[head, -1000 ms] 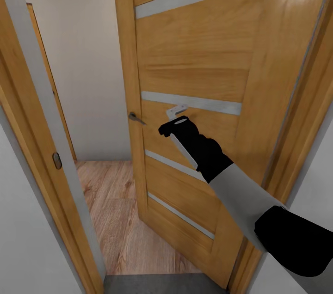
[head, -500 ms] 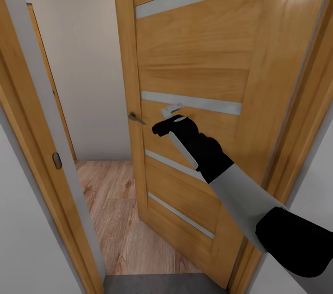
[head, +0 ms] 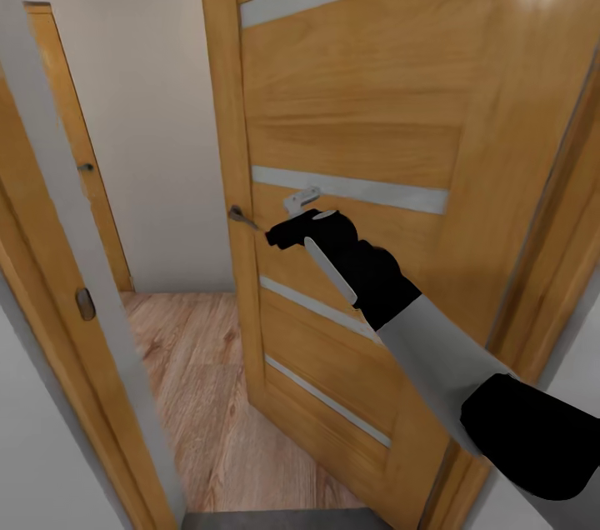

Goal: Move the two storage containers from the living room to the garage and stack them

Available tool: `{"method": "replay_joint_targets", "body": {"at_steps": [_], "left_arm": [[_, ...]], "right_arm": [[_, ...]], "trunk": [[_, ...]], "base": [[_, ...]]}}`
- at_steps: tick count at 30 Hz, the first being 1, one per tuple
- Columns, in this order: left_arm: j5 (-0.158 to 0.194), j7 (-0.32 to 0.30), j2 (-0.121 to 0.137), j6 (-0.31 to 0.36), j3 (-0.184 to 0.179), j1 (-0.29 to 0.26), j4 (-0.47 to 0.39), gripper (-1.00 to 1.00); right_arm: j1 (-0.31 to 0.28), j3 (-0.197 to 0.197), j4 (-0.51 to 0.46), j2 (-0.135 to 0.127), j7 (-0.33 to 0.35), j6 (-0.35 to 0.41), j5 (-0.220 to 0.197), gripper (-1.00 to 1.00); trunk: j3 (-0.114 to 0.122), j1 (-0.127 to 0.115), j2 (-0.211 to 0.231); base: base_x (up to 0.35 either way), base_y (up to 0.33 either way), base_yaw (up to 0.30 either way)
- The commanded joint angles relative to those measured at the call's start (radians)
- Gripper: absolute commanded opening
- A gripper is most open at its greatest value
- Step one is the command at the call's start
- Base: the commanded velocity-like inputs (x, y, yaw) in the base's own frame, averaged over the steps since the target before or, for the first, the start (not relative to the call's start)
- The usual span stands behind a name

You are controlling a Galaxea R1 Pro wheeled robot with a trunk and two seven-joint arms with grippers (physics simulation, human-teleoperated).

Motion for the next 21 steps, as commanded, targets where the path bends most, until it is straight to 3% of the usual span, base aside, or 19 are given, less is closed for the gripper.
{"method": "replay_joint_targets", "body": {"at_steps": [1,7,16,19,21], "left_arm": [[0.001,0.0,0.0,-0.002,0.001,0.0,0.0,1.0],[0.002,0.0,0.0,-0.002,0.001,0.0,0.0,1.0],[0.001,0.0,0.0,-0.002,0.001,0.0,0.0,1.0],[0.001,0.001,0.0,-0.002,0.0,0.0,0.0,1.0],[0.001,0.001,0.0,-0.002,0.0,0.0,0.0,1.0]], "right_arm": [[-0.001,0.002,-0.001,0.0,-0.01,0.003,-0.011,1.0],[-0.001,0.002,0.0,0.0,-0.013,0.005,-0.01,1.0],[-0.001,0.003,0.005,0.0,-0.018,0.004,-0.007,1.0],[-0.001,0.004,0.021,0.0,-0.052,0.003,-0.002,1.0],[-0.001,0.01,0.076,0.0,-0.118,-0.005,0.0,1.0]], "trunk": [[-0.001,0.001,0.0],[-0.001,0.001,0.0],[-0.001,0.001,0.0],[-0.001,0.001,0.0],[-0.001,0.001,0.0]], "base": [[0.312,0.0,0.0],[0.251,0.0,0.0],[0.028,0.0,0.0],[0.001,0.0,0.0],[0.0,0.0,0.0]]}}
